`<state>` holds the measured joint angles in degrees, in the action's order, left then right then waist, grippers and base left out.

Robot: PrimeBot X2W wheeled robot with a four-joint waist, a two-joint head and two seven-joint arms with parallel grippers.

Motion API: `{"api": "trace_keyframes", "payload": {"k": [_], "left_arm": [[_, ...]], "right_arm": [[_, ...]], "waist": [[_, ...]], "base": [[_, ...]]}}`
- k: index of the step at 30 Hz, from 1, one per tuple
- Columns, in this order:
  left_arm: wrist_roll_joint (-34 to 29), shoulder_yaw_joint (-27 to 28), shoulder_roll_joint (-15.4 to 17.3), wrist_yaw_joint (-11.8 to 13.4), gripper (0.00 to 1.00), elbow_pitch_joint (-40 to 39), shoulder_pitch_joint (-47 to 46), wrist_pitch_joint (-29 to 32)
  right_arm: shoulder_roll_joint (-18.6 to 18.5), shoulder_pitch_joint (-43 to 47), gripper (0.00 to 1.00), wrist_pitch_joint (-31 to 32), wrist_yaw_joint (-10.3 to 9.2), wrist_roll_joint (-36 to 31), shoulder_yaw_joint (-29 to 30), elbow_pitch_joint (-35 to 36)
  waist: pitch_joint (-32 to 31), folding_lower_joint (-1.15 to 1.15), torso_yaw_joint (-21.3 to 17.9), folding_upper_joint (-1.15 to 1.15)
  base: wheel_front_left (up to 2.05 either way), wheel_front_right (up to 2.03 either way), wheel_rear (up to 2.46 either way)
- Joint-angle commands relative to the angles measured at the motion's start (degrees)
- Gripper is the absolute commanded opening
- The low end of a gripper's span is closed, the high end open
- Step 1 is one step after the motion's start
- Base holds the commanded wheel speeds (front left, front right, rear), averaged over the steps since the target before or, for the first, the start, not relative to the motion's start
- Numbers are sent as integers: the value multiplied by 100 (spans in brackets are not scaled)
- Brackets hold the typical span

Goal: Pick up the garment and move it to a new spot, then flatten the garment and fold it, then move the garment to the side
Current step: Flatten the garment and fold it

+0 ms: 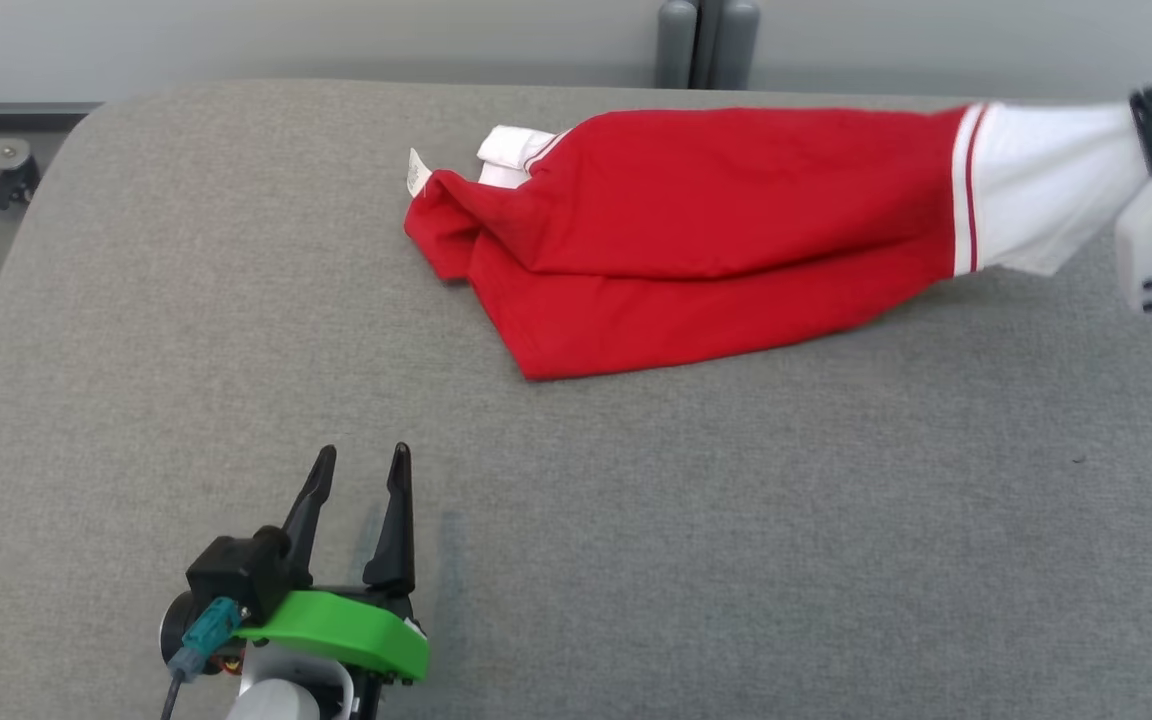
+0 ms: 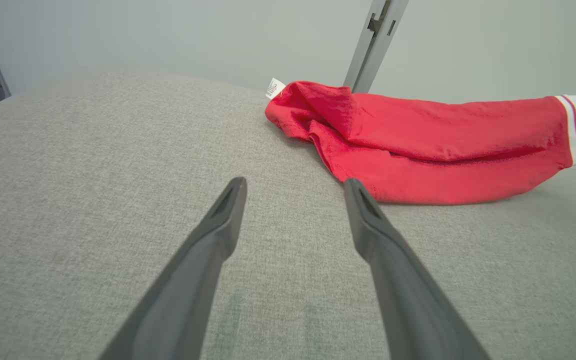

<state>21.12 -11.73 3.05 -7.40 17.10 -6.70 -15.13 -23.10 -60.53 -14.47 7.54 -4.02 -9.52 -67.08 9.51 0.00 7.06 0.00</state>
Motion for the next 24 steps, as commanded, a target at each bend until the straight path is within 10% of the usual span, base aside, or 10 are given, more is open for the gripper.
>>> {"api": "trace_keyframes", "payload": {"k": [1,2,3,12,24], "left_arm": [[-8,-39,45,-16,100,-9,-130,0],[-4,-57,62,-16,100,-16,-142,0],[6,-82,75,-16,100,-16,-149,0],[107,-238,106,-16,100,44,-383,1],[512,-525,292,-16,100,762,-1416,1]], "right_arm": [[-38,255,11,-44,-11,35,217,11],[-46,513,44,-61,-11,5,452,66],[-23,742,100,-73,-11,-20,683,162],[972,2512,100,-74,-11,-479,2123,2662],[1878,3239,100,-76,-11,-609,2068,4082]], "waist": [[110,0,-144,0],[140,0,-200,0],[158,0,-245,0],[344,0,-637,0],[1067,0,-1110,0]], "base": [[0,0,0],[0,0,0],[0,0,0],[0,0,0],[0,0,0]]}}
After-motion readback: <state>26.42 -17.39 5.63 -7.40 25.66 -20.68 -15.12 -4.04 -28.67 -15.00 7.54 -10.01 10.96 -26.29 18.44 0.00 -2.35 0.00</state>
